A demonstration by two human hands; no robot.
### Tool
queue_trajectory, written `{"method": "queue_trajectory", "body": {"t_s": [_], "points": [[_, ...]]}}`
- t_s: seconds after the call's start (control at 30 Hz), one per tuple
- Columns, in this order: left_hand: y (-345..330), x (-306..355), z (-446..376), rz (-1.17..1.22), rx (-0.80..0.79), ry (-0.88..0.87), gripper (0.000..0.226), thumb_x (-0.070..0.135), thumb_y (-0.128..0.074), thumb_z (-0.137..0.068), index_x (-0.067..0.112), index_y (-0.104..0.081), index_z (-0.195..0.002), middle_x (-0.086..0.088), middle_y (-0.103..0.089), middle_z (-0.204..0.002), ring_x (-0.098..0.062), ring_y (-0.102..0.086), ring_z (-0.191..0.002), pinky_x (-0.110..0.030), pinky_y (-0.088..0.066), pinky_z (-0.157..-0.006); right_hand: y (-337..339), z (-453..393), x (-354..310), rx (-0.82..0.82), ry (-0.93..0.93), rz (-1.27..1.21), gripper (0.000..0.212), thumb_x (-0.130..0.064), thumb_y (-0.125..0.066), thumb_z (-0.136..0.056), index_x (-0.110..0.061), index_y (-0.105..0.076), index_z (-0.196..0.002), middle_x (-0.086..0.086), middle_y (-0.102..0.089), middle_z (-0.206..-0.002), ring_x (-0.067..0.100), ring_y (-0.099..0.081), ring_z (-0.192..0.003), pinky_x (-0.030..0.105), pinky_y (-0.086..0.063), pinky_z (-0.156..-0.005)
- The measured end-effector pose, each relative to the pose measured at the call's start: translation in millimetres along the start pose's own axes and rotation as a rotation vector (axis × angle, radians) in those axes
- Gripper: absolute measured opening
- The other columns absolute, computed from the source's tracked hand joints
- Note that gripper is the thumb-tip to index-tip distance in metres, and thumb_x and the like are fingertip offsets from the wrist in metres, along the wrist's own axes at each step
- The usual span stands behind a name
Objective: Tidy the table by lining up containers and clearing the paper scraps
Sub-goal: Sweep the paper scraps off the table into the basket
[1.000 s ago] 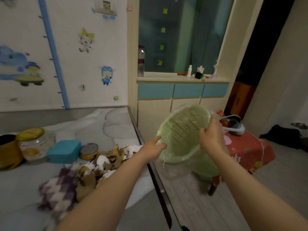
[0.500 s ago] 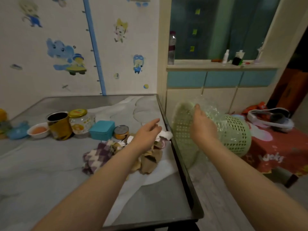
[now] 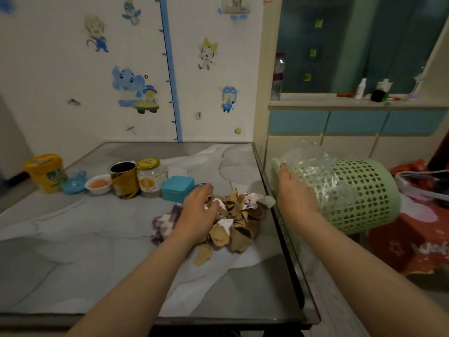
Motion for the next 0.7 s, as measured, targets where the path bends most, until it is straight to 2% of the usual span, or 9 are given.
{"method": "queue_trajectory", "body": {"t_s": [0.1, 0.23, 0.37, 0.57, 0.63, 0.7], "points": [[28.2, -19.5, 6.1, -0.063, 0.131, 0.025, 0.057, 0.031, -0.053, -0.094, 0.016, -0.036, -0.146, -0.009, -0.036, -0.15, -0.024, -0.029, -0.138, -0.038, -0.025, -0.115, -1.1, 1.3, -2.8, 0.002, -0.002, 0.006, 0.075, 0.001, -0.045, -0.09, -0.007, -0.006, -0.153, 0.015, -0.042, -0.144, 0.034, -0.059, -0.109, 0.039, -0.047, -0.078], [45.5, -56.3, 18.9, -0.062, 0.187, 0.209, 0.066, 0.035, -0.052, -0.093, 0.015, -0.025, -0.15, -0.009, -0.023, -0.155, -0.025, -0.019, -0.143, -0.041, -0.023, -0.115, -4.4, 3.4, 2.7, 0.015, -0.024, -0.016, 0.075, 0.001, -0.047, -0.09, -0.007, -0.007, -0.153, 0.015, -0.043, -0.143, 0.035, -0.059, -0.108, 0.038, -0.046, -0.076], [31.4, -87.3, 29.7, -0.087, 0.027, 0.299, 0.08, 0.041, -0.057, -0.088, 0.013, -0.017, -0.152, -0.011, -0.021, -0.156, -0.029, -0.022, -0.143, -0.042, -0.023, -0.117, -8.8, 4.9, 20.0, 0.006, -0.089, -0.105, 0.076, -0.001, -0.049, -0.09, -0.01, -0.009, -0.154, 0.017, -0.042, -0.144, 0.038, -0.056, -0.113, 0.041, -0.047, -0.083], [17.1, -100.5, 43.0, -0.157, -0.12, 0.223, 0.091, 0.039, -0.063, -0.081, 0.011, -0.014, -0.152, -0.01, -0.021, -0.157, -0.025, -0.019, -0.145, -0.038, -0.017, -0.119, -14.0, 7.1, 32.1, 0.031, -0.13, -0.163, 0.07, -0.002, -0.043, -0.092, -0.012, -0.012, -0.153, 0.017, -0.043, -0.144, 0.039, -0.056, -0.113, 0.043, -0.046, -0.083], [16.4, -102.2, 44.0, -0.16, -0.149, 0.206, 0.098, 0.05, -0.058, -0.072, 0.013, -0.015, -0.152, -0.009, -0.024, -0.156, -0.026, -0.021, -0.143, -0.038, -0.018, -0.119, -15.4, 7.3, 30.9, 0.036, -0.127, -0.166, 0.068, -0.002, -0.042, -0.092, -0.012, -0.014, -0.153, 0.017, -0.044, -0.143, 0.04, -0.056, -0.112, 0.043, -0.046, -0.082], [12.5, -103.9, 42.7, -0.26, -0.189, 0.196, 0.106, 0.063, -0.047, -0.065, 0.015, -0.012, -0.153, -0.01, -0.018, -0.158, -0.027, -0.016, -0.145, -0.04, -0.015, -0.12, -15.9, 7.1, 30.7, 0.037, -0.126, -0.164, 0.068, -0.002, -0.042, -0.092, -0.012, -0.014, -0.153, 0.017, -0.044, -0.143, 0.04, -0.056, -0.112, 0.043, -0.046, -0.083]]}}
Point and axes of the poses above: each hand's wrist, its own z-axis away from the middle knuckle, its own y-axis out of the back of the hand, x = y × z, the point moved 10 cm from there along -z, towards the middle knuckle
